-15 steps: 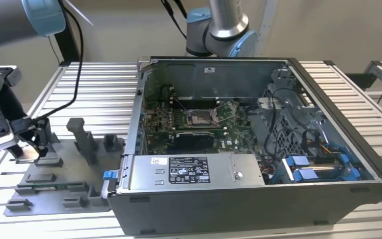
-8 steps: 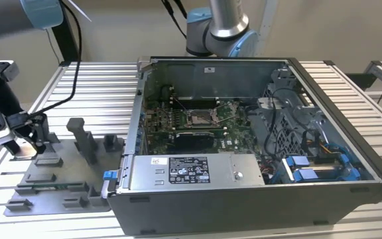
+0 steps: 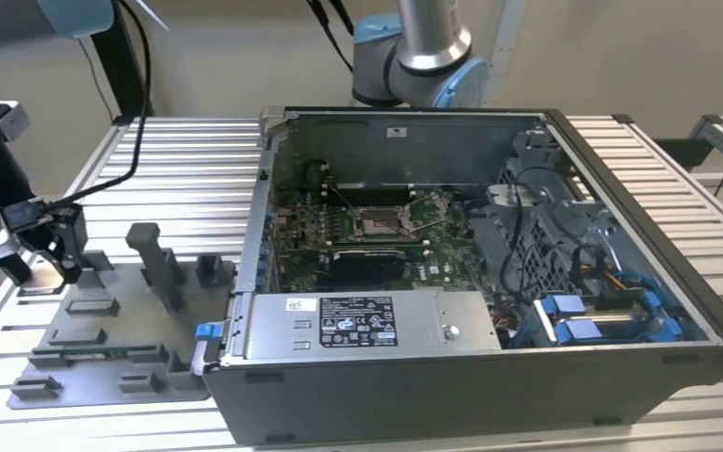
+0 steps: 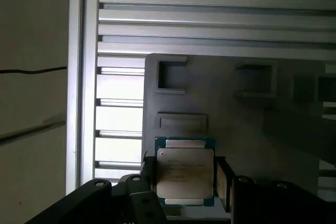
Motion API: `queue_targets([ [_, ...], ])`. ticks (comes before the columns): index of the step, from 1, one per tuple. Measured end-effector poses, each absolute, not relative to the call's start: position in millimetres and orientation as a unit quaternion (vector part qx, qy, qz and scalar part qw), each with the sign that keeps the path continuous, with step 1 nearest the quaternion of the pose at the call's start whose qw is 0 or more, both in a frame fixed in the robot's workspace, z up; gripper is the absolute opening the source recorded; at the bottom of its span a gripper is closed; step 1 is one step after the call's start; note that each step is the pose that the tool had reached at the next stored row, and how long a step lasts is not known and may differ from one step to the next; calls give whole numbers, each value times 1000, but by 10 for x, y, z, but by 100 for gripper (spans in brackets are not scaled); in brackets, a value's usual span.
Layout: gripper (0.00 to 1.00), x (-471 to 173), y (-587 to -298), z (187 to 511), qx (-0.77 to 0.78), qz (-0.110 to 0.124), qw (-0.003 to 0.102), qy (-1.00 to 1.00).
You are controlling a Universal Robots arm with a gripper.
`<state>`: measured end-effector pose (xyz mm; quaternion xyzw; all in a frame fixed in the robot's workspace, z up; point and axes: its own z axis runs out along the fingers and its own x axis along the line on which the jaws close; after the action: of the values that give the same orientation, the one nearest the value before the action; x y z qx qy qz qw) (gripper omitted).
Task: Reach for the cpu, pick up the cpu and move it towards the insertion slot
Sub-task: 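Pick up the cpu and move it towards the insertion slot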
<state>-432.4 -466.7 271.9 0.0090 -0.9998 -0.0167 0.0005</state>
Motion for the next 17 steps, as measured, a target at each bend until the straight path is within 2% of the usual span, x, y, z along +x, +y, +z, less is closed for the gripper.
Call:
queue_targets([
  [17,0,-4324,-4667,3013,9,-17,1,-1000],
])
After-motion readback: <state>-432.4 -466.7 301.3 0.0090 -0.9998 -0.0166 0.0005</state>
